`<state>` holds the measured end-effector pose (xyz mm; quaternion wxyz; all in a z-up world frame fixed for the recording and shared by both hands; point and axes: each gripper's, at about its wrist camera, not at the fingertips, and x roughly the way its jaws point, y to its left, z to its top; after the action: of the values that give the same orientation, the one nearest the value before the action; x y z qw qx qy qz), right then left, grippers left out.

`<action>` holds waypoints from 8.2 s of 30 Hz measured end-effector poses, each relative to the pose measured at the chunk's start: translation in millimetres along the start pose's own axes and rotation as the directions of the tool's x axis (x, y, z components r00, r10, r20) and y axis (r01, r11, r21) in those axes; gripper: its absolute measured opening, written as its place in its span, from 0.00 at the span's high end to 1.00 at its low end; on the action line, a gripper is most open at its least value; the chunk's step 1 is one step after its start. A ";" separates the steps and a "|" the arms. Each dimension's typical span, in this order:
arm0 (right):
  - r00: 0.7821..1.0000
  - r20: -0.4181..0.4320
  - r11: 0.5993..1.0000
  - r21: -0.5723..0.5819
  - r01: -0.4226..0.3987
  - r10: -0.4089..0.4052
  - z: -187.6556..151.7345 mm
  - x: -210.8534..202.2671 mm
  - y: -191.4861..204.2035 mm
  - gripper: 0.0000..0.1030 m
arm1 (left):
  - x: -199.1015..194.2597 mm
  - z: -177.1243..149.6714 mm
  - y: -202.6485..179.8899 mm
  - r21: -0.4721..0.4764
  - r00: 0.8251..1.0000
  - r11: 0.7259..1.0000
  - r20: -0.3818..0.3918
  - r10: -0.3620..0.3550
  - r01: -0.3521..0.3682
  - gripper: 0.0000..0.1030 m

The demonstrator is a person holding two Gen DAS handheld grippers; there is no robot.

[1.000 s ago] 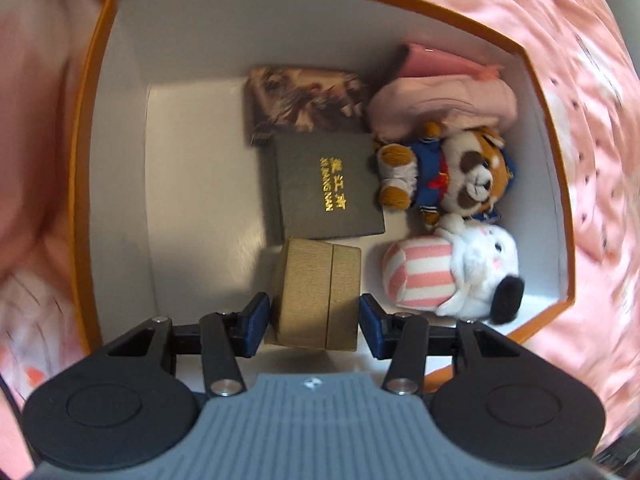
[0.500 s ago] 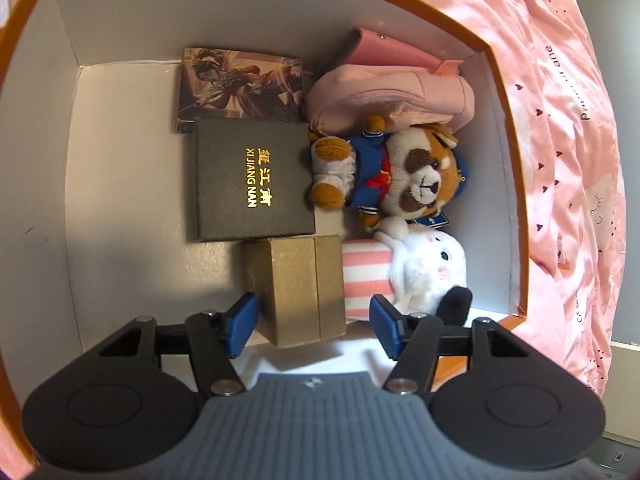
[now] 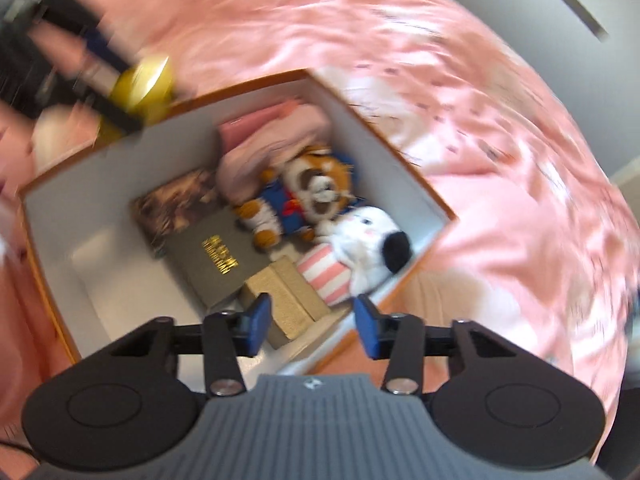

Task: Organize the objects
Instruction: 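Lower the brown box into the orange box and open the right tool, then lower the yellow tape measure into the orange box and open the left tool, then move both open tools toward the white glasses case and orange ball, then grasp the white glasses case with the left tool, then grasp the orange crocheted ball with right tool while left tool holds the white case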

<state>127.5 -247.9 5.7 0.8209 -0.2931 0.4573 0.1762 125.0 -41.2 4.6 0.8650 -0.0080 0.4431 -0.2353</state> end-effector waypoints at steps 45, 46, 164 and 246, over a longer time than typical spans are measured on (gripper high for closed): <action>0.982 0.032 0.981 -0.061 0.186 -0.184 -35.4 13.8 12.1 0.49 | 125.3 -29.5 -75.8 0.200 0.966 0.977 -0.256 -0.022 0.075 0.31; 0.982 0.032 0.980 -0.062 0.189 -0.188 -35.0 13.3 12.3 0.49 | 122.7 -30.3 -74.1 0.197 0.968 0.977 -0.250 -0.032 0.084 0.29; 0.945 -0.086 0.918 -0.225 -0.327 0.315 159.5 72.6 128.2 0.57 | 7.8 -55.4 104.6 0.816 0.877 0.572 -0.217 0.429 -0.079 0.69; 0.840 -0.439 0.811 -0.331 -0.482 0.320 136.3 138.0 194.4 0.52 | 15.9 -44.9 172.6 0.368 0.893 0.930 -0.422 0.156 0.012 0.37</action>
<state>179.1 -8.5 -118.6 0.5797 -0.3885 0.6026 0.3872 167.4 114.5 -73.1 0.7356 0.2215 0.5780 -0.2752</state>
